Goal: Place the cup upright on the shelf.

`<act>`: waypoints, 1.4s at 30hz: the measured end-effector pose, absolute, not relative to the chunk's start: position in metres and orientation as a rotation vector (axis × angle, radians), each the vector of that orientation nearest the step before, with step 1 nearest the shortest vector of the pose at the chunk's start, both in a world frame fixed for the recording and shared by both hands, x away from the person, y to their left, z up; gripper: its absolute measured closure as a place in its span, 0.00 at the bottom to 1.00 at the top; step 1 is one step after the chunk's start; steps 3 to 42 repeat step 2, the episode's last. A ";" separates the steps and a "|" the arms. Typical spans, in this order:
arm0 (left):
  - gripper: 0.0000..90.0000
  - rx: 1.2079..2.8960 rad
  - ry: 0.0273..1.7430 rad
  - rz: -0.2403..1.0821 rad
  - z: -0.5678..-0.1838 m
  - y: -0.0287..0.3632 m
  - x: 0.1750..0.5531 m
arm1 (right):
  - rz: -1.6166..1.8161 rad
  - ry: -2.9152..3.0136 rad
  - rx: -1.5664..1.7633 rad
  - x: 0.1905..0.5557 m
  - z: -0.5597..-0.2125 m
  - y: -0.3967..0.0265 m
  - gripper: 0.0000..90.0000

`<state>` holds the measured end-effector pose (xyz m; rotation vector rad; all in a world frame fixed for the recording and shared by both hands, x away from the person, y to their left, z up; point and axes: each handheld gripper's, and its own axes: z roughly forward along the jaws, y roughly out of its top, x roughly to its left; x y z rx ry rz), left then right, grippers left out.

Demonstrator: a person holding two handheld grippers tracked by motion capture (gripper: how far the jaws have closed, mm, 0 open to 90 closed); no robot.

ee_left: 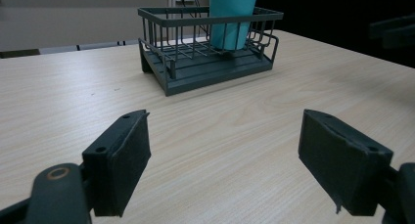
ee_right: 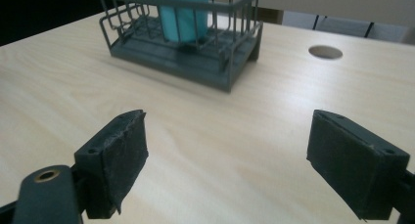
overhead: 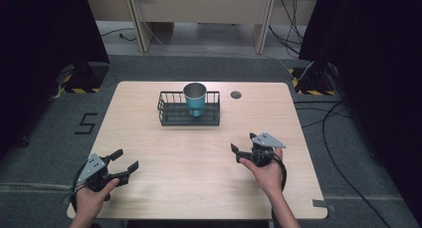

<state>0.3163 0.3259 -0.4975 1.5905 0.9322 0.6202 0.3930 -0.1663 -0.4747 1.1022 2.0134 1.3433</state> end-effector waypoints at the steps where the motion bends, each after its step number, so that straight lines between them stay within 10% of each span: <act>1: 0.21 1.591 0.933 0.623 -0.497 0.326 0.316 | 1.346 2.010 1.106 0.387 -0.478 -0.170 0.18; 42: 0.21 1.591 0.933 0.624 -0.497 0.326 0.317 | 1.353 2.007 1.115 0.379 -0.481 -0.173 0.17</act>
